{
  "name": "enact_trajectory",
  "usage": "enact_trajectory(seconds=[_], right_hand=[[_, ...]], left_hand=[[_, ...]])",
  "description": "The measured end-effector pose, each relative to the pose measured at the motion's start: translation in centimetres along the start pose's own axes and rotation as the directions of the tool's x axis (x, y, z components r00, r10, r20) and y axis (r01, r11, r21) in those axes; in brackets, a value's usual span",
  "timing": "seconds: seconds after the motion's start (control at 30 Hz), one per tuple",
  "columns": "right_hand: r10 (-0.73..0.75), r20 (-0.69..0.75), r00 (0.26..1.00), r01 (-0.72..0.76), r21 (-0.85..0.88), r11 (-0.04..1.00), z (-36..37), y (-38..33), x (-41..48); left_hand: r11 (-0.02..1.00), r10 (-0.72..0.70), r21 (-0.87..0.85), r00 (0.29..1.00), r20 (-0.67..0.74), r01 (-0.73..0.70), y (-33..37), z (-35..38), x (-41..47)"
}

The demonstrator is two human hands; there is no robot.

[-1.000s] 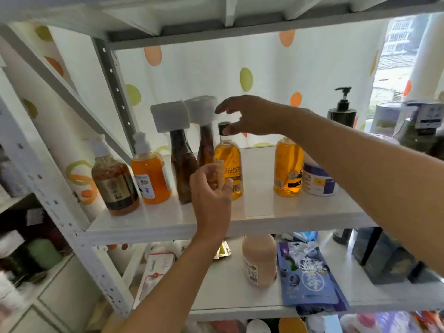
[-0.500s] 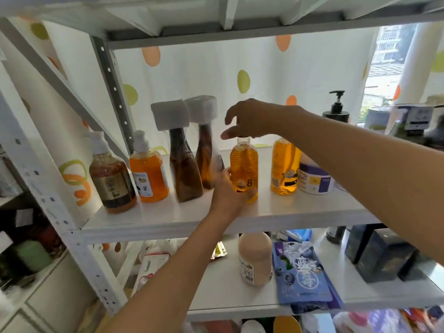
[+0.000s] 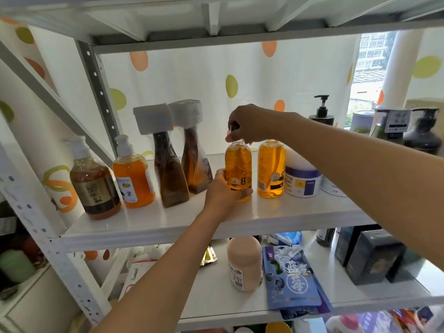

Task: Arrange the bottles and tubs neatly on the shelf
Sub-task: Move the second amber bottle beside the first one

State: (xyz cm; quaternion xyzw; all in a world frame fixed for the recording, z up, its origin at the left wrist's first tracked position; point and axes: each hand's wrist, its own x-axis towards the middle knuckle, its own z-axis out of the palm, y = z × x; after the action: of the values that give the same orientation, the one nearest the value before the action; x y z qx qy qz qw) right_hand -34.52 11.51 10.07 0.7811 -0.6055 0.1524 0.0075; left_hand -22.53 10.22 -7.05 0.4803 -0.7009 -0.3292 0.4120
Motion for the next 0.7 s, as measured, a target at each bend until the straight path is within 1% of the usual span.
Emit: enact_trajectory(seconds=[0.17, 0.7], right_hand=[[0.012, -0.010, 1.000, -0.012, -0.020, 1.000, -0.3, 0.9, -0.1], [0.039, -0.024, 0.999, -0.040, -0.049, 0.998, -0.2, 1.4, -0.1]], left_hand=[[0.999, 0.023, -0.043, 0.999, 0.042, -0.021, 0.2, 0.6, 0.2], [0.999, 0.035, -0.041, 0.996, 0.079, -0.032, 0.3, 0.7, 0.2]])
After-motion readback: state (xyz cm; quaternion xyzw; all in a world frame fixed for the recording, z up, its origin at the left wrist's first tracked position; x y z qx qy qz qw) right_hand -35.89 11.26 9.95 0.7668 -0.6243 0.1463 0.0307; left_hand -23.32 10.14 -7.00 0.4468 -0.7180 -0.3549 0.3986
